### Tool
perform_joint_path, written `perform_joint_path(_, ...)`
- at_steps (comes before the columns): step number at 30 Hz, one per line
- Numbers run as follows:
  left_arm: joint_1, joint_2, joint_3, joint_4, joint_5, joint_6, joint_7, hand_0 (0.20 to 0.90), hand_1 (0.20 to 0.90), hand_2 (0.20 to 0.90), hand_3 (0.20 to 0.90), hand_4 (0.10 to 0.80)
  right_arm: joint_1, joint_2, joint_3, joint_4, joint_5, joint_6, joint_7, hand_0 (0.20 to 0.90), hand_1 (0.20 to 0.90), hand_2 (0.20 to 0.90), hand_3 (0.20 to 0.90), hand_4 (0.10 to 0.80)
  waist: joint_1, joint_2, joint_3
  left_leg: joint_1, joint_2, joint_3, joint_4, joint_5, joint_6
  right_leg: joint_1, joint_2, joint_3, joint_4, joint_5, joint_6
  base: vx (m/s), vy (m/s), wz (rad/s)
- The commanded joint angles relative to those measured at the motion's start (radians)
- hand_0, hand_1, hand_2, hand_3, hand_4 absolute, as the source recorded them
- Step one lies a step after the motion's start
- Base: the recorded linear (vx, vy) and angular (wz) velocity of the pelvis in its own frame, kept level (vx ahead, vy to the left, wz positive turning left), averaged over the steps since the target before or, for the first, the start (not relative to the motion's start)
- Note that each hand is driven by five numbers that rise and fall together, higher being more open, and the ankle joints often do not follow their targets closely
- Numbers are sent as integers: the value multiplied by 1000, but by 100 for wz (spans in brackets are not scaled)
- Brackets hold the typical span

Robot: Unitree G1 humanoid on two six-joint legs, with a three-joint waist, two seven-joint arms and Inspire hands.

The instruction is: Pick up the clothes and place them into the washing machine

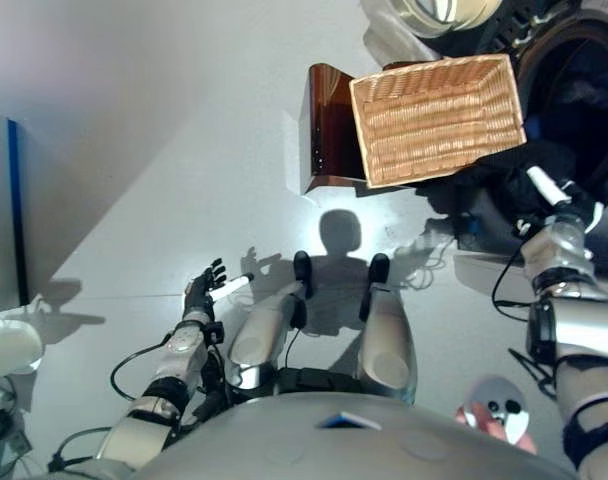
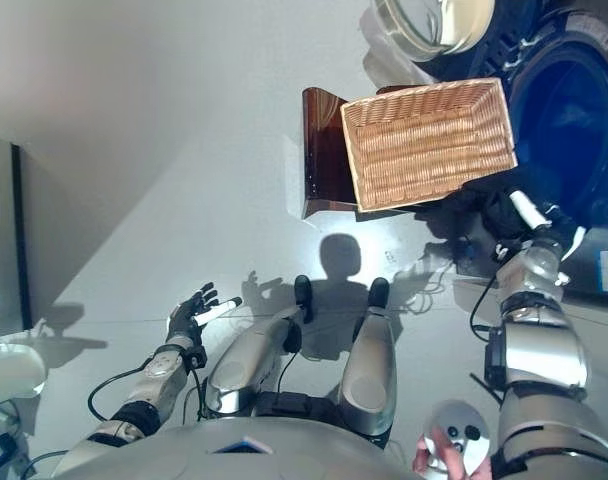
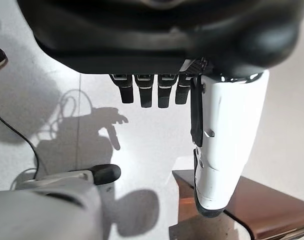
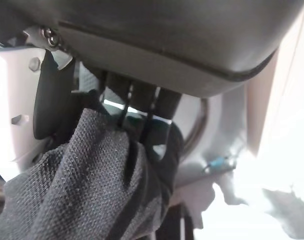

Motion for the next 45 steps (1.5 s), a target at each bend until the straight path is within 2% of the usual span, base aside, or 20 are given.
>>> perform_joint_path(1, 30, 54, 27, 47, 3, -48, 26, 900, 900, 900, 900, 800, 66, -49, -10, -60, -8, -126, -9, 200, 200, 200, 200, 300, 3, -50, -83, -48, 61, -53, 20, 29, -131, 37, -8, -28, -50, 29, 19, 74, 2, 5)
perform_joint_path(8, 46, 74, 62, 46, 19, -47, 16, 900, 900, 900, 900, 800, 182, 3, -49, -53, -18, -126, 26, 200, 200, 200, 200, 300, 8, -96, -93, -32, 64, -65, 9, 26, -131, 80, -9, -47, -95, 38, 23, 54, -10, 7)
perform_joint_path(14, 63, 95, 94, 38, 36, -46, 11, 900, 900, 900, 900, 800, 222, 32, -24, -78, -49, -125, 62, 200, 200, 200, 200, 300, 19, -141, -125, -4, 72, -63, -18, 28, -134, 119, -5, -52, -153, 60, 29, 52, -9, -2)
perform_joint_path(20, 50, 113, 83, 22, 36, -49, 12, 900, 900, 900, 900, 800, 183, 21, -14, -80, -39, -134, 48, 200, 200, 200, 200, 300, 29, -146, -116, -18, 66, -80, -64, 62, -138, 103, -7, -76, -166, 70, 30, -38, -6, 1)
perform_joint_path(24, 47, 121, 65, -27, 12, -61, 18, 900, 900, 900, 900, 800, 124, -8, -38, -94, 12, -155, 17, 200, 200, 200, 200, 300, 40, -130, -65, -52, 58, -96, -110, 103, -146, 68, -12, -97, -173, 78, 31, -91, 26, 20)
perform_joint_path(30, 43, 125, 52, -72, -9, -70, 28, 900, 900, 900, 900, 800, 113, -30, -74, -140, 70, -181, -3, 200, 200, 200, 200, 300, 39, -118, -23, -86, 52, -108, -140, 131, -151, 26, -17, -109, -167, 81, 30, -51, 29, 14)
perform_joint_path(33, 34, 122, 66, -63, -6, -69, 44, 900, 900, 900, 900, 800, 136, -13, -77, -174, 48, -188, -23, 200, 200, 200, 200, 300, 32, -128, -7, -102, 52, -104, -143, 133, -151, 11, -21, -107, -170, 90, 33, 0, 21, 14)
perform_joint_path(45, 33, 119, 95, -39, 12, -61, 53, 900, 900, 900, 900, 800, 230, 54, -80, -209, 7, -187, -12, 200, 200, 200, 200, 300, 21, -158, -52, -78, 57, -102, -145, 115, -150, 27, -20, -105, -170, 80, 33, 29, -8, 0)
